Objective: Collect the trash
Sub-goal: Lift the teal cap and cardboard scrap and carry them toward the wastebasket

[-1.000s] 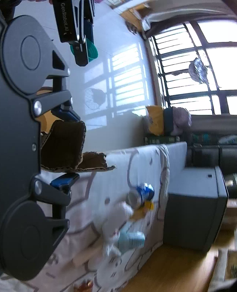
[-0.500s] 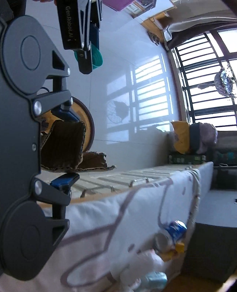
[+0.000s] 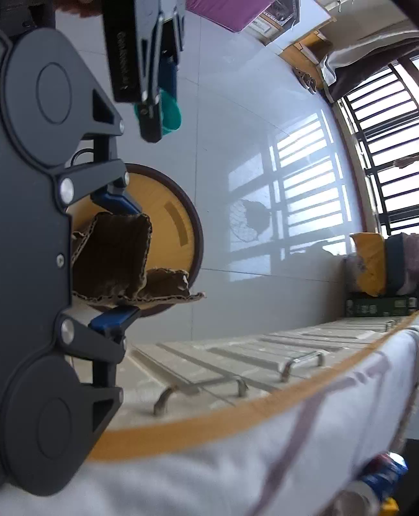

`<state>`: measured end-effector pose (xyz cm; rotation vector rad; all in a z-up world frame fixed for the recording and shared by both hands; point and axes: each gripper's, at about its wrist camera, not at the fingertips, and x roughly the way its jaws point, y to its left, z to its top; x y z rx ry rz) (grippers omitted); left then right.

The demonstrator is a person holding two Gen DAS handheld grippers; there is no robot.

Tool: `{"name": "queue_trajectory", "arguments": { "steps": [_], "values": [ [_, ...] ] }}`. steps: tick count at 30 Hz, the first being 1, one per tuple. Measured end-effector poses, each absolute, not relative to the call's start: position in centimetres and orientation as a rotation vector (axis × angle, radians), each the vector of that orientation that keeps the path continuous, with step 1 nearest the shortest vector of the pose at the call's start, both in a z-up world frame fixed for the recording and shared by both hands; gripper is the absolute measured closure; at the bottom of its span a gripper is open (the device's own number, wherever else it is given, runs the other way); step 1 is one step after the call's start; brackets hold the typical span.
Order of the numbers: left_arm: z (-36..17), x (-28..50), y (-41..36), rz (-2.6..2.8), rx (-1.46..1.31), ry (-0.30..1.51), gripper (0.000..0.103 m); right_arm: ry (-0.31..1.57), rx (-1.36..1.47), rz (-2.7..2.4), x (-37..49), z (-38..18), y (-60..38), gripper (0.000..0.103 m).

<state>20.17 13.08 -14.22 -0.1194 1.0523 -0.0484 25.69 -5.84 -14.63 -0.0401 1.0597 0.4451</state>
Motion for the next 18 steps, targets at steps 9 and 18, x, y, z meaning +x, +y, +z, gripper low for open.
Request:
{"name": "queue_trajectory", "arguments": {
  "steps": [9, 18],
  "values": [
    [-20.1, 22.1, 13.5, -0.058, -0.121, 1.152, 0.053, 1.166, -0.023, 0.448, 28.7, -20.0, -4.6, 0.041],
    [-23.6, 23.5, 14.1, -0.045, -0.153, 1.190, 0.053, 1.261, 0.068, 0.436, 30.5, -24.5, -4.4, 0.039]
  ]
}}
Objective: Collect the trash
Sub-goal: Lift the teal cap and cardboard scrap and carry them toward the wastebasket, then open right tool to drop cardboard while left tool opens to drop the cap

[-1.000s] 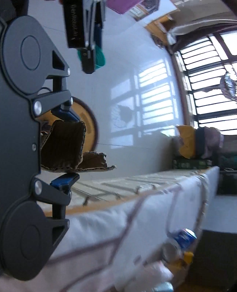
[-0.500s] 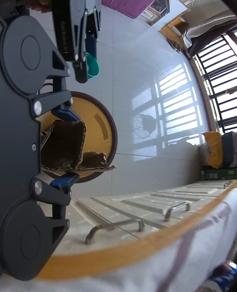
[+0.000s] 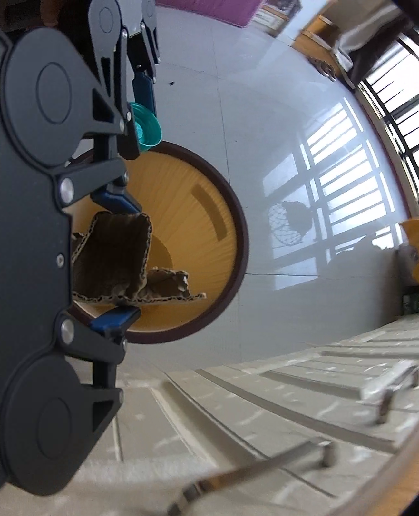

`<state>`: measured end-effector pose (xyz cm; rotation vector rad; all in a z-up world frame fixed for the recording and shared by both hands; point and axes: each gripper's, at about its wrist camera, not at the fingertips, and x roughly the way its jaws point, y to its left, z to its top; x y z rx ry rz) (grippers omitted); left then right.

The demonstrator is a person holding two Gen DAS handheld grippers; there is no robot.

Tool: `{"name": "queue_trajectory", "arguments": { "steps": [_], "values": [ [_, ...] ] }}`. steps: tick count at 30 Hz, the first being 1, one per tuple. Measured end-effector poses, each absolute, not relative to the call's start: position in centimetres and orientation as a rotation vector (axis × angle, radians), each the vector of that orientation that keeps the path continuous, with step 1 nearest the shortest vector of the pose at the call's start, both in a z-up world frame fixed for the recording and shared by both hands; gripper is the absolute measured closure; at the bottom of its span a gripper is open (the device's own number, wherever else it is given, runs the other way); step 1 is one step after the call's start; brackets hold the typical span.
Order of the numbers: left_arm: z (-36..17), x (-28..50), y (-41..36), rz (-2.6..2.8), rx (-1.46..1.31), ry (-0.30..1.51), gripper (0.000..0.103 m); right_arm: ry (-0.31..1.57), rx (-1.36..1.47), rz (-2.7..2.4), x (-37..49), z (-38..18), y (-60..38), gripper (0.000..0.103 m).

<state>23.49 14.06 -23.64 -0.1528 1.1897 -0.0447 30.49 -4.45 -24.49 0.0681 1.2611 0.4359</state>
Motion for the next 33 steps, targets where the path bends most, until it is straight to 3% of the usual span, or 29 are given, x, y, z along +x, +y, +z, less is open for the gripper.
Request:
{"name": "queue_trajectory", "arguments": {
  "steps": [18, 23, 26, 33],
  "values": [
    [-24.2, 29.7, 13.9, -0.063, -0.242, 1.127, 0.053, 1.326, 0.100, 0.446, 30.6, -27.5, -3.9, 0.031],
    [-24.9, 31.0, 13.0, -0.083, -0.242, 1.132, 0.053, 1.342, 0.101, 0.443, 30.6, -27.8, -4.0, 0.024],
    [-25.6, 31.4, 12.8, -0.080, -0.241, 1.145, 0.053, 1.333, 0.092, 0.447, 30.6, -27.7, -3.9, 0.010],
    [-27.4, 31.5, 13.0, -0.067, -0.218, 1.194, 0.052, 1.345, 0.062, 0.460, 30.5, -27.9, -4.0, 0.003]
  ]
}}
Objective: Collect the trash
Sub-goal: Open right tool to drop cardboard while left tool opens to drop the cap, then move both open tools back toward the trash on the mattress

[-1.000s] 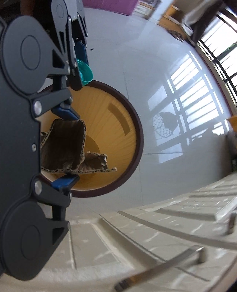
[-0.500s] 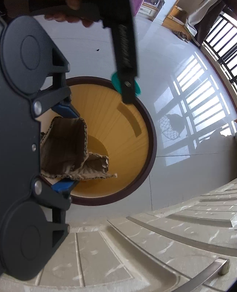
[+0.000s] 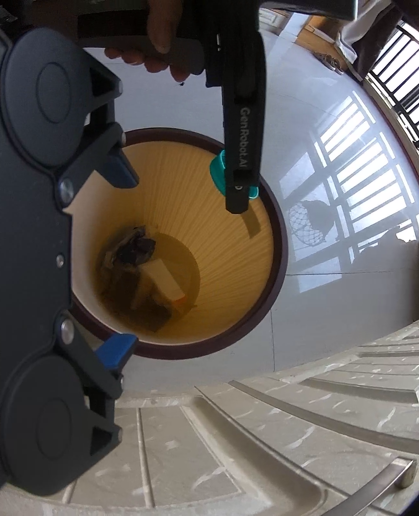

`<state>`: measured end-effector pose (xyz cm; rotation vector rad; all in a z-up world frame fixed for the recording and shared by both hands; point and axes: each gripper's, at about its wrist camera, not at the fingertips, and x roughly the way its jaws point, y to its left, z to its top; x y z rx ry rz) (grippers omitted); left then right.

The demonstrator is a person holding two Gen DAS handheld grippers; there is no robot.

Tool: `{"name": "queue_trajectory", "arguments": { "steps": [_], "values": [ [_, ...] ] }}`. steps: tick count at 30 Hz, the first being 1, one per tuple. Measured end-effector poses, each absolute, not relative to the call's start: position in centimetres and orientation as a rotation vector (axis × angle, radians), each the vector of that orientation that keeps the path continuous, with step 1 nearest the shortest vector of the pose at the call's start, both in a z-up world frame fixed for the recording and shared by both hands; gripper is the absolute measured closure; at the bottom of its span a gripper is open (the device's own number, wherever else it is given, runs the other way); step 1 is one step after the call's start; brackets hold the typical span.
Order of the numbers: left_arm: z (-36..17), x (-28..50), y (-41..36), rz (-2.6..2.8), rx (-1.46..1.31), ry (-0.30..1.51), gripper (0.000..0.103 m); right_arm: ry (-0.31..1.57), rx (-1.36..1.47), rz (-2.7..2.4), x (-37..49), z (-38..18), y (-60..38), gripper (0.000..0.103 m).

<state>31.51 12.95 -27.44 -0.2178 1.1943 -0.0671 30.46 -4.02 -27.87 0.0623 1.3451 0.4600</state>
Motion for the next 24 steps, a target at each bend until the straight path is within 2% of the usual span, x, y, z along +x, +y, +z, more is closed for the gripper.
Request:
{"name": "queue_trajectory", "arguments": {
  "steps": [3, 5, 7, 18, 24],
  "values": [
    [-28.0, 31.2, 13.2, -0.070, -0.232, 1.200, 0.049, 1.347, 0.046, 0.470, 30.4, -28.0, -3.9, 0.000],
    [-28.3, 31.0, 13.4, -0.048, -0.235, 1.202, 0.036, 1.347, 0.028, 0.477, 30.2, -28.1, -3.9, 0.000],
    [-28.3, 30.9, 13.6, -0.033, -0.222, 1.204, 0.032, 1.346, 0.011, 0.482, 30.1, -28.2, -3.8, 0.000],
    [-29.0, 29.3, 14.1, -0.010, -0.187, 1.255, 0.023, 1.350, -0.038, 0.457, 30.2, -28.5, -4.0, 0.000],
    [-27.9, 29.0, 14.4, -0.015, -0.186, 1.249, 0.014, 1.351, -0.048, 0.446, 30.1, -28.0, -4.0, 0.000]
  ]
}}
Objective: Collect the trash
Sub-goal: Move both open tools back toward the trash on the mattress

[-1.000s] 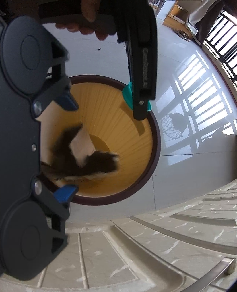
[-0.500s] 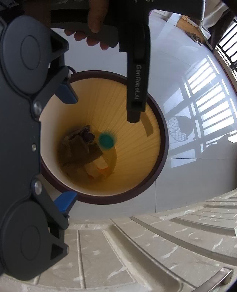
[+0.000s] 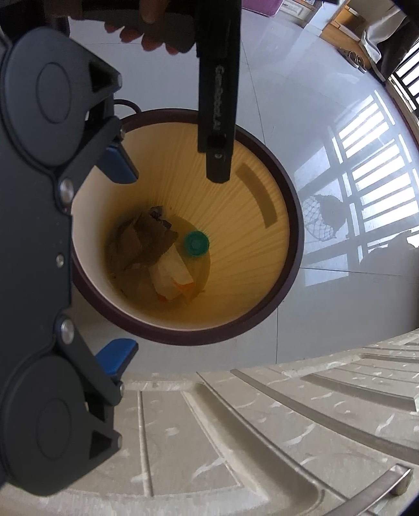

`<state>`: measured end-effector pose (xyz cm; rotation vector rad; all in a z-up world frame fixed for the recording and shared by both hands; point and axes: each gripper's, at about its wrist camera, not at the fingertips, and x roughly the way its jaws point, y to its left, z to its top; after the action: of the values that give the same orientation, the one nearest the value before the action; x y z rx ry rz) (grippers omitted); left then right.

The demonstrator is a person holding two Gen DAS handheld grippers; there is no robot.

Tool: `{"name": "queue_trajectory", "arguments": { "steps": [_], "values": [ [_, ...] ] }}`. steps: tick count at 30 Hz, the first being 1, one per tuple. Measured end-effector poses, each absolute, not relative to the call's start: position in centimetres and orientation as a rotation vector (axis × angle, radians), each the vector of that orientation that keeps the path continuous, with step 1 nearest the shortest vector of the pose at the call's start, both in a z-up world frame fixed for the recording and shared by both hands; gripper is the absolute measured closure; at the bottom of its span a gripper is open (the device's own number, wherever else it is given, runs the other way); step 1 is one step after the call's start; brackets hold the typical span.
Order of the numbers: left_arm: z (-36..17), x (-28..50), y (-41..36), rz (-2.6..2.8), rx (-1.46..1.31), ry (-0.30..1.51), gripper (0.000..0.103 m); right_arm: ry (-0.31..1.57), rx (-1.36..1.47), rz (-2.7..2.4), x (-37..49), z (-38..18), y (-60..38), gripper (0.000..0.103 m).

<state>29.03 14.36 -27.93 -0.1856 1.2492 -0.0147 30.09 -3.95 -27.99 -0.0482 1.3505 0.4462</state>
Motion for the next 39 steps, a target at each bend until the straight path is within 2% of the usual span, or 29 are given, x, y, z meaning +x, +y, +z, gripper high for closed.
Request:
{"name": "queue_trajectory", "arguments": {
  "steps": [4, 11, 39],
  "values": [
    [-27.1, 28.7, 14.5, -0.012, -0.183, 1.244, 0.007, 1.345, -0.053, 0.439, 29.9, -27.2, -3.4, 0.000],
    [-25.3, 27.7, 14.8, -0.009, -0.168, 1.250, 0.000, 1.325, -0.065, 0.432, 29.8, -25.6, -3.6, 0.000],
    [-15.4, 18.5, 17.5, 0.071, -0.185, 1.181, 0.000, 1.198, -0.150, 0.353, 24.9, -15.3, -4.1, 0.000]
  ]
}}
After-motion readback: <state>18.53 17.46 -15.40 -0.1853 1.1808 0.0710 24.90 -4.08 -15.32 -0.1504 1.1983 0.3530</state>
